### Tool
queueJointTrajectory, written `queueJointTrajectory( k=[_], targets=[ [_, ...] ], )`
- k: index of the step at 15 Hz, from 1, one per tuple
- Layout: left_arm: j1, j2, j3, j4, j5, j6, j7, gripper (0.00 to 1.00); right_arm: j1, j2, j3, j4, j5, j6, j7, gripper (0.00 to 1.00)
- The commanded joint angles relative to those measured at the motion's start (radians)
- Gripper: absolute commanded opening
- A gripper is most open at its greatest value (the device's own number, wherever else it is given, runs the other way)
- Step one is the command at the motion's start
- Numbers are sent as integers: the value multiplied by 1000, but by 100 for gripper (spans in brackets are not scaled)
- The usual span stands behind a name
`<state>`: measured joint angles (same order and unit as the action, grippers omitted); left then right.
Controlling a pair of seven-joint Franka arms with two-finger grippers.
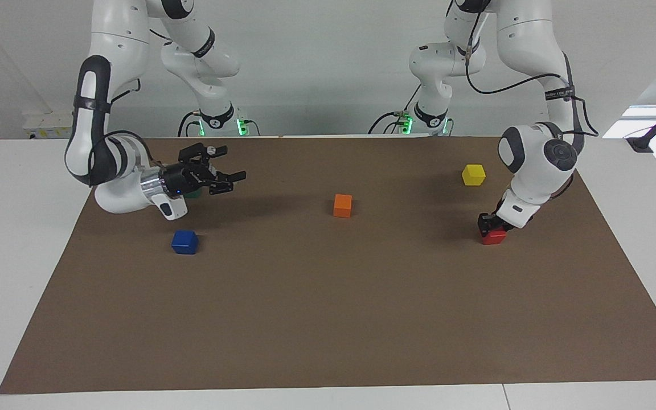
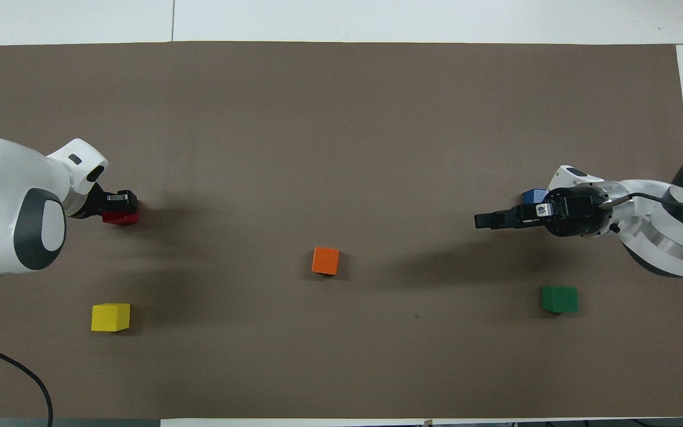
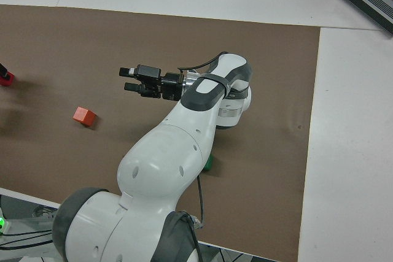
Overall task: Transfer red block to right arm and stack on blue block
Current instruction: 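Lift the red cube toward the center while the right gripper approaches it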
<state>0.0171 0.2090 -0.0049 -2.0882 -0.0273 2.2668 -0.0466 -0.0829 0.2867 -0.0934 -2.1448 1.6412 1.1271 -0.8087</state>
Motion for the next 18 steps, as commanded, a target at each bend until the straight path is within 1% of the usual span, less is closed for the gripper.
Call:
queueJointTrajectory(
  k=[1,3,4,6,7,9,11,13,15,17,18],
  targets=[
    [-20,-17,2,148,-100,-213,-145,0,55,-8,4,-9,115,-23,-6,100],
    [-55,-40,0,281,-170,-417,-298,0,93,21,4,-9,166,-39,-6,100],
    [-75,-66,2,328,-213,-484,-388,0,109,40,3,-3,173,-35,-12,100],
    [-101,-138,-6,347,-313,-535,-552,0,147,46,4,-1,178,11,-43,100],
    [-115,-184,-16,343,-356,-555,-656,0,175,48,4,0,208,41,-47,100],
    [-155,-241,-50,341,-387,-596,-864,0,224,48,4,3,270,78,-46,100],
    [-186,-266,-78,344,-472,-602,-1066,0,255,48,4,11,282,102,-40,100],
    [-189,-280,-110,336,-615,-584,-1269,0,275,48,4,11,285,108,-32,100],
    [-203,-292,-150,320,-652,-534,-1350,0,285,48,4,8,287,117,-12,100],
    [-207,-303,-156,303,-704,-456,-1506,0,292,48,4,6,287,118,-14,100],
    [-212,-304,-156,287,-707,-407,-1579,0,295,48,6,5,293,118,-18,100]
  ],
)
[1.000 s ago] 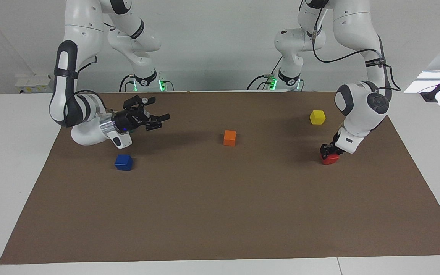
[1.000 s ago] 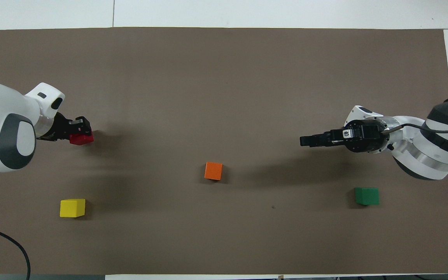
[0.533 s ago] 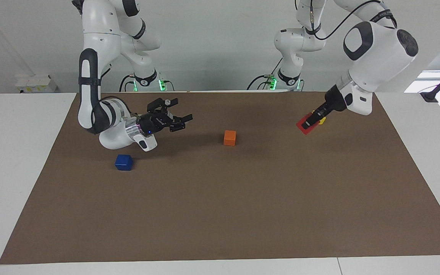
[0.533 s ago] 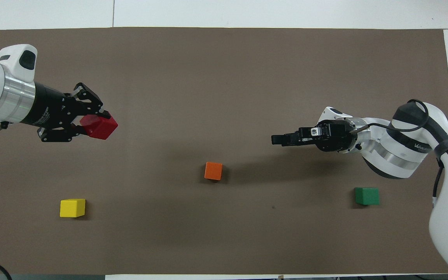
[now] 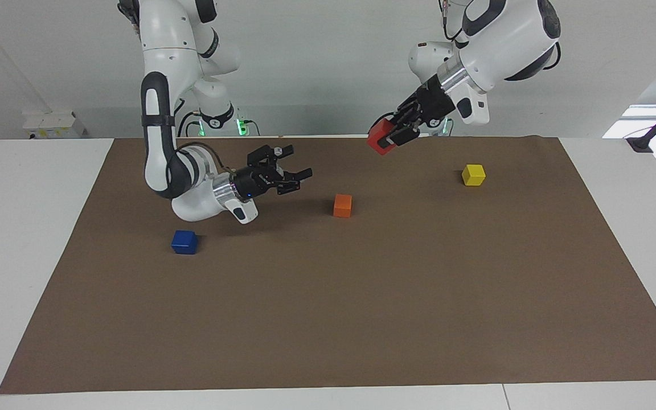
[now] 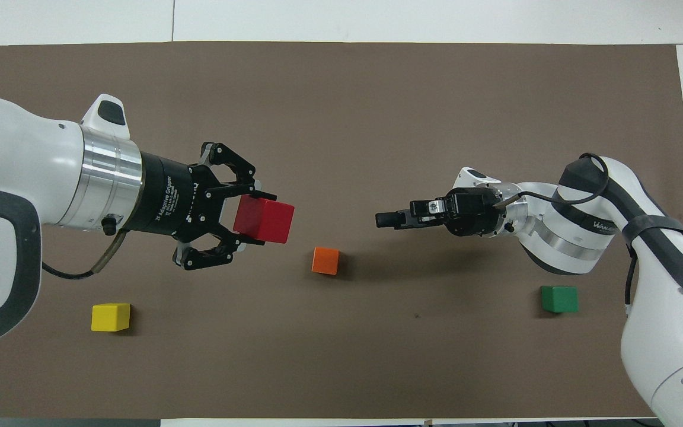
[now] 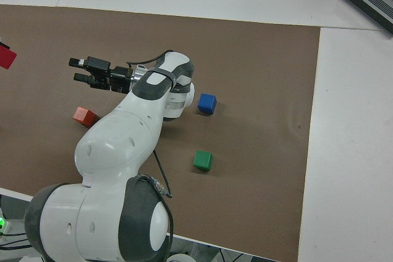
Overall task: Transfer red block to right arm and stack on blue block
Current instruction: 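Lift the red cube toward the center while the right gripper approaches it, then close the right gripper on the red cube and open the left gripper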
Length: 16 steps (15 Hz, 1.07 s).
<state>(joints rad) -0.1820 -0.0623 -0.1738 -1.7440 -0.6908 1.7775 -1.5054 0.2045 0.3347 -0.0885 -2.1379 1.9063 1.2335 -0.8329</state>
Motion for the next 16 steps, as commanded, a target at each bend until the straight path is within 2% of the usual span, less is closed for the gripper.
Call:
queueJointTrajectory(
  k=[1,4,9,13,16],
  targets=[
    [-30,-39,13,-77,-45,124,-177,0,38,-2,0,-10,60,12,-6,100],
    [-46,-60,13,-115,-45,142,-220,0,110,-11,-1,-33,152,9,-40,100],
    [-82,-71,13,-126,-47,145,-263,0,177,56,1,-25,281,-51,-72,100],
    [-91,-82,13,-149,-47,135,-265,0,272,58,1,-17,439,-52,-72,100],
    [-93,-94,13,-169,-47,138,-265,0,296,58,1,-8,461,-48,-83,100]
  ],
)
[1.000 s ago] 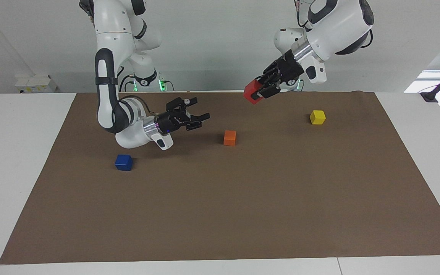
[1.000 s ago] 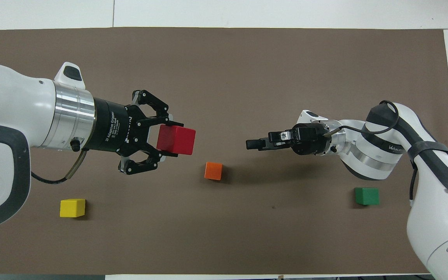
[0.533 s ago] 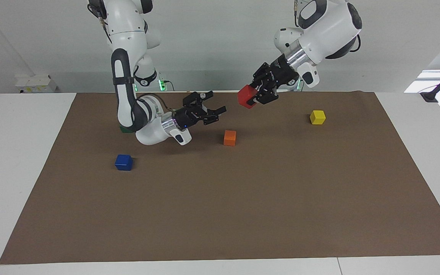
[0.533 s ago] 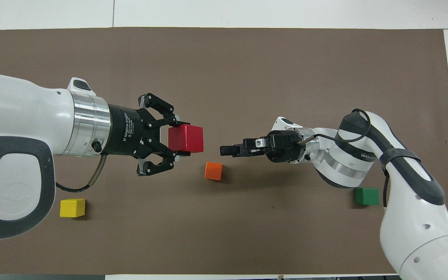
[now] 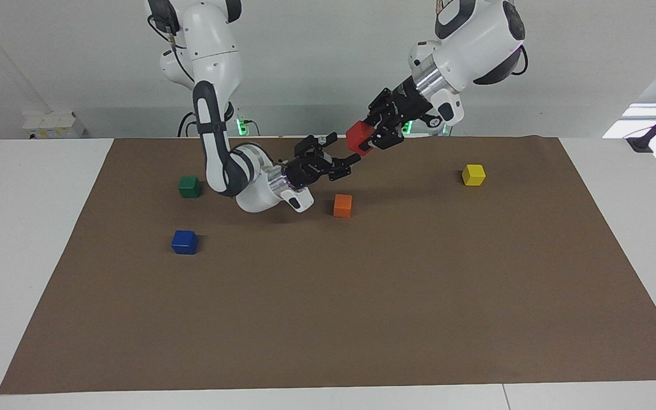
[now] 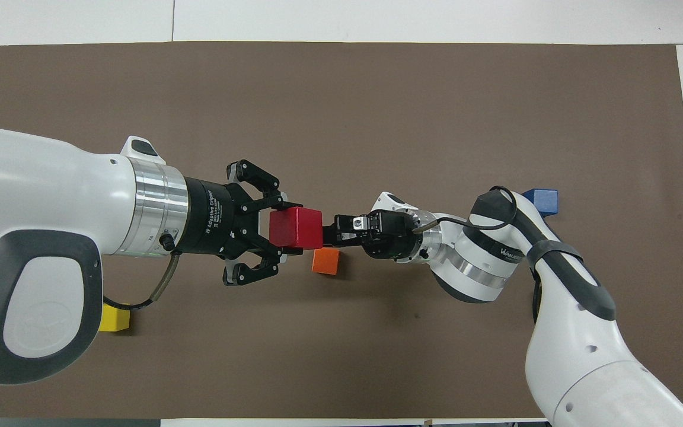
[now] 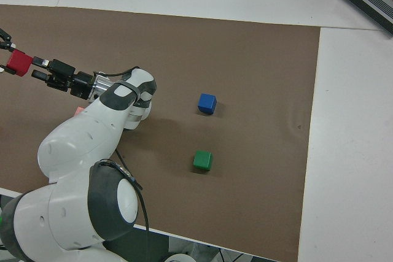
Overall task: Transfer red block to right arm and stack on blue block
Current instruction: 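Close the right gripper on the red cube and open the left gripper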
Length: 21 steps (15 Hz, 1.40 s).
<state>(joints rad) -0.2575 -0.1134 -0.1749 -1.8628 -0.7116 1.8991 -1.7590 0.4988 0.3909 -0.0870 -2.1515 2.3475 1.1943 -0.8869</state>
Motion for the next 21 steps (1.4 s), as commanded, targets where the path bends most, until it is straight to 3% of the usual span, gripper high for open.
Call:
queueJointTrajectory(
  k=[1,9,11,12,13,18,19,20,21],
  targets=[
    [-17,-46,14,-56,-26,21,-11,0,3,0,1,7,23,-15,-35,100],
    [-14,-52,15,-62,-26,6,-13,0,30,-1,35,9,73,-10,-67,99],
    [-9,-52,14,-62,-26,0,-13,0,30,-1,35,10,75,-7,-67,70],
    [-8,-52,15,-62,-26,-6,-13,0,30,-1,35,10,75,-5,-67,39],
    [-6,-55,15,-62,-26,-12,-13,0,29,-1,35,10,72,-2,-67,0],
    [-5,-87,18,-78,-23,-12,-7,0,27,-3,33,13,65,4,-64,0],
    [-5,-92,18,-79,-22,-6,-10,25,26,-4,33,16,65,4,-64,0],
    [-3,-94,20,-78,-20,-3,-13,99,24,-3,33,16,65,4,-63,0],
    [-2,-94,22,-76,-12,-2,5,100,24,-3,33,18,65,4,-64,0]
  ],
)
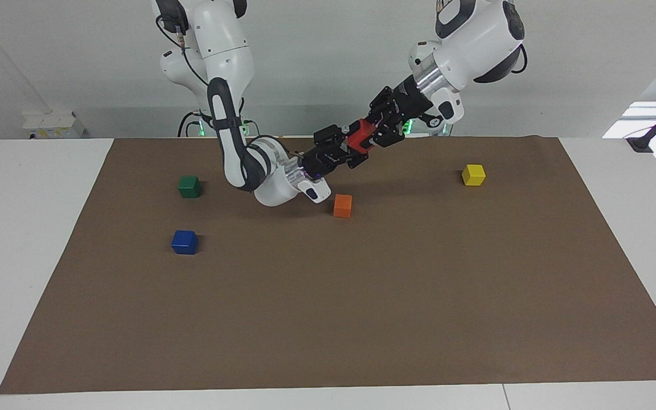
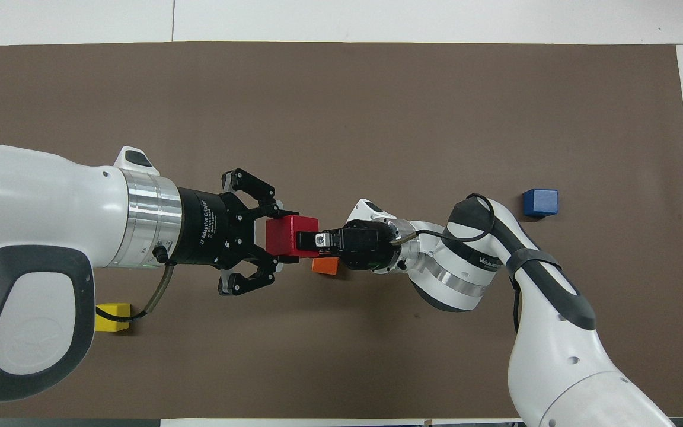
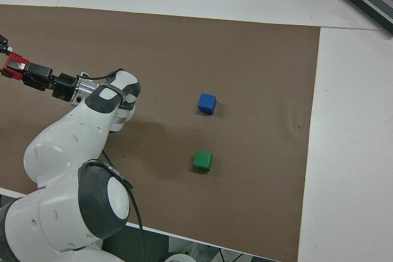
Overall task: Transfer red block to right arm and stack on blue block
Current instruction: 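Close the right gripper on the red cube and open the left gripper, then carry the red cube with the right gripper while the left gripper withdraws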
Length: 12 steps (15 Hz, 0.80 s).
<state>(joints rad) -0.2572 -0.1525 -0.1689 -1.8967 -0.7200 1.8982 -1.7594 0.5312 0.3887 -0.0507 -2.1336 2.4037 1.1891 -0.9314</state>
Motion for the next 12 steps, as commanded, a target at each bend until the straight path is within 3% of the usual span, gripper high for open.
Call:
queueJointTrajectory(
  k=[1,5,9,12],
  targets=[
    [4,-55,19,-36,11,1,9,100,-10,-1,-3,1,9,9,-20,0],
    [119,-62,28,-7,131,-94,131,100,-13,-2,-3,7,9,9,-17,0],
    [243,-55,32,-4,347,-108,640,100,-19,-28,-5,15,9,18,28,0],
    [274,17,32,43,596,-145,999,100,-53,-92,-6,23,-46,166,89,0]
  ],
)
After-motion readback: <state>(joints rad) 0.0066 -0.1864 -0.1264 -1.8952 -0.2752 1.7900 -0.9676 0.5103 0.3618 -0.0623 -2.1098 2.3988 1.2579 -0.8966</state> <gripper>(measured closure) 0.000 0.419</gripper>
